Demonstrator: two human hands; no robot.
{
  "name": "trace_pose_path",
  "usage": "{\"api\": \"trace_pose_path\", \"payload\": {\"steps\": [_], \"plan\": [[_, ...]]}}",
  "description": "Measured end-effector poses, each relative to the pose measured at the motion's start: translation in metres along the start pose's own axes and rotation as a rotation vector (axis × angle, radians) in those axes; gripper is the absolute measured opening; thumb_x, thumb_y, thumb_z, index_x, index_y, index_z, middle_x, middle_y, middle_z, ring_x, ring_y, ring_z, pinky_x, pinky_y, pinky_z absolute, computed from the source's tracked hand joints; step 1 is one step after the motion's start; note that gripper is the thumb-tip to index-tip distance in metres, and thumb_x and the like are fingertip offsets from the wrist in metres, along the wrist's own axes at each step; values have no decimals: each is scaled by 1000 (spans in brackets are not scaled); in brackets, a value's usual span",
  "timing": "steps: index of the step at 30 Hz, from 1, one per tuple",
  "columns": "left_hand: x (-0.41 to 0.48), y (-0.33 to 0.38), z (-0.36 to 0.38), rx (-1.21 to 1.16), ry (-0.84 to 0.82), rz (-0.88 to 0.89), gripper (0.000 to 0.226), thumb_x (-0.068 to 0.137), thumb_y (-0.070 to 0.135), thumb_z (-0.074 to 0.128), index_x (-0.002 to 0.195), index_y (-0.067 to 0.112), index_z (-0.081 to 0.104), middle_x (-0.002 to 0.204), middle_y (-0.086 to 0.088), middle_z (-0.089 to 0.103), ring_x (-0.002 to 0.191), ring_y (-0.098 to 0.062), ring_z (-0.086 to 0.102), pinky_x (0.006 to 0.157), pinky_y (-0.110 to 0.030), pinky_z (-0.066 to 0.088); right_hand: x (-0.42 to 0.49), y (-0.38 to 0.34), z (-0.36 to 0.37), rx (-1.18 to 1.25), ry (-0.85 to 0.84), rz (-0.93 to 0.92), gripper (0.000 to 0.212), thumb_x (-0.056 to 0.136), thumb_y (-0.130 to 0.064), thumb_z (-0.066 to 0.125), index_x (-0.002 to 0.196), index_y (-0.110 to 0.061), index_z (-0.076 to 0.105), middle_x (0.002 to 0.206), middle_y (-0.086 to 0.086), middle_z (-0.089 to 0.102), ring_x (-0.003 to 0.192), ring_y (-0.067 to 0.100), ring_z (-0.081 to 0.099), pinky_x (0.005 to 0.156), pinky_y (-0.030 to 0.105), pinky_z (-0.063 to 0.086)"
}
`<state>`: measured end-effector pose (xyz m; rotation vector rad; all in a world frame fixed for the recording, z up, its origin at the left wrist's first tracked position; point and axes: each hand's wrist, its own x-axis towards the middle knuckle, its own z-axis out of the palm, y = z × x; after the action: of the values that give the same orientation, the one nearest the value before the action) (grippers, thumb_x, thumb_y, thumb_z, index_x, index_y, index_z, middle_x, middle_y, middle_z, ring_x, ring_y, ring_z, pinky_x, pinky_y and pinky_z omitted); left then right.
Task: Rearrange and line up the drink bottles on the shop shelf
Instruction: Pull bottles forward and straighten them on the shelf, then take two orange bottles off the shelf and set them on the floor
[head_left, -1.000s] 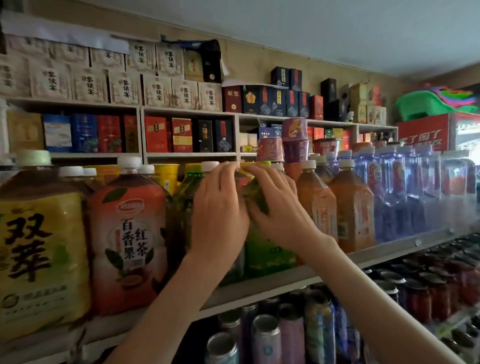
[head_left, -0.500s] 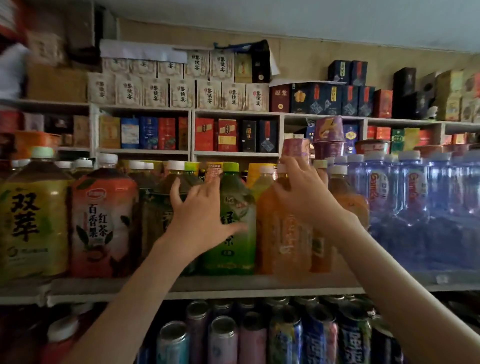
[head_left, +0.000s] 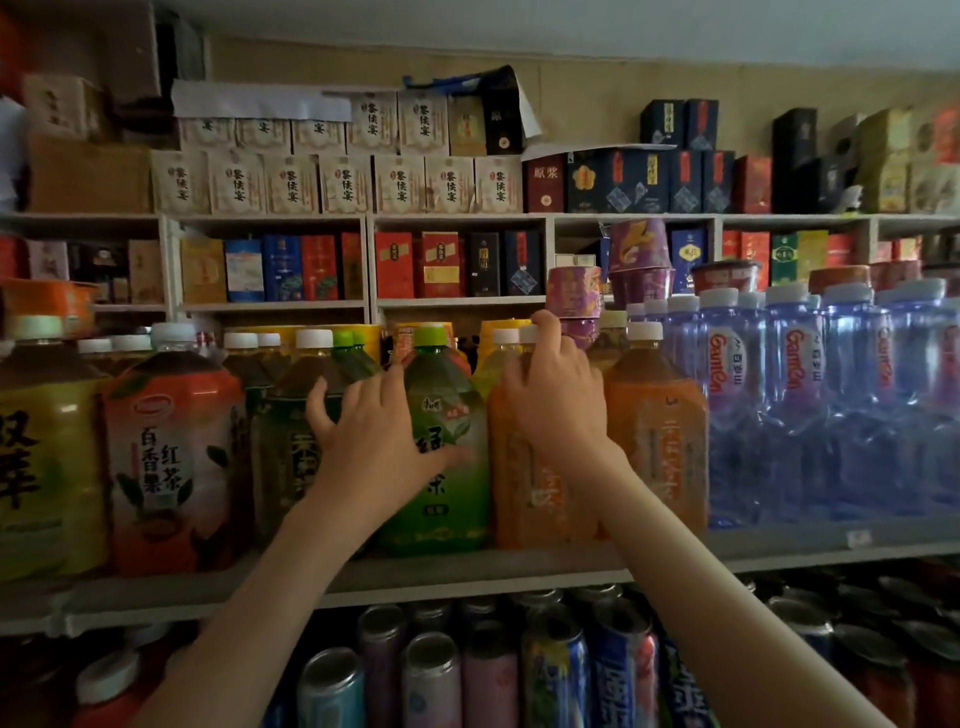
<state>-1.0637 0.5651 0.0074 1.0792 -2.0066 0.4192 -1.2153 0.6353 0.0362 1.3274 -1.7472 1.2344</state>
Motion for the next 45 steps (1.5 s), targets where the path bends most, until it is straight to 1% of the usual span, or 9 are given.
{"api": "trace_pose_path", "payload": {"steps": [8,12,17,21,28,30,33,37,45], "plan": [[-5,18,0,-122,193,108,108,68,75,51,147,22,1,155,-7,18,142,-23,16,111,-52,-3,2,-1,1,-21,9,-2,47,96,-27,38,139,-12,27,120,11,55,111,29,51,94,43,41],[-4,36,-1,-90,204,150,88,79,63,55,147,21,19,156,-8,15,142,-25,13,110,-52,-2,2,2,-3,7,-41,-28,50,97,-28,39,141,-10,24,124,14,52,115,29,48,97,41,40],[-9,54,-1,-162,307,236,52,82,41,64,129,20,53,141,-9,45,132,-27,37,109,-48,5,4,23,-28,41,74,-95,45,97,-37,39,135,-11,37,131,8,46,120,22,42,98,35,34],[-4,69,3,-284,267,228,47,88,40,57,131,24,50,136,2,51,130,-18,40,108,-36,-1,20,56,-59,18,207,-30,39,93,-26,45,128,-8,43,124,11,49,114,26,44,95,37,35],[15,97,1,-457,155,117,57,90,43,54,138,20,36,121,2,60,119,-18,50,110,-38,14,36,90,-67,121,-254,155,43,94,-37,47,130,-14,38,113,11,60,93,22,57,72,33,46],[23,104,-3,-578,104,64,61,93,39,54,142,13,30,119,-3,60,104,-17,57,103,-35,33,35,88,-62,161,-246,169,40,94,-38,49,124,-13,39,108,11,63,89,23,61,74,39,53],[41,111,-8,-625,10,-8,59,97,37,47,144,7,27,120,-6,58,67,2,48,54,-8,42,33,86,-56,161,-131,190,39,95,-37,49,120,-9,42,103,12,65,90,27,64,77,46,54],[61,118,-7,-665,-108,-84,56,95,49,44,130,6,45,115,-7,61,94,-18,58,75,-30,48,32,86,-55,173,-113,215,35,94,-38,50,113,-9,45,100,12,64,89,28,63,78,47,54],[54,122,-4,-685,-40,-74,40,96,43,46,114,8,47,96,-7,63,77,-19,61,61,-30,49,29,88,-60,188,-38,191,30,93,-38,51,101,-9,52,87,4,62,76,17,60,57,29,48]]}}
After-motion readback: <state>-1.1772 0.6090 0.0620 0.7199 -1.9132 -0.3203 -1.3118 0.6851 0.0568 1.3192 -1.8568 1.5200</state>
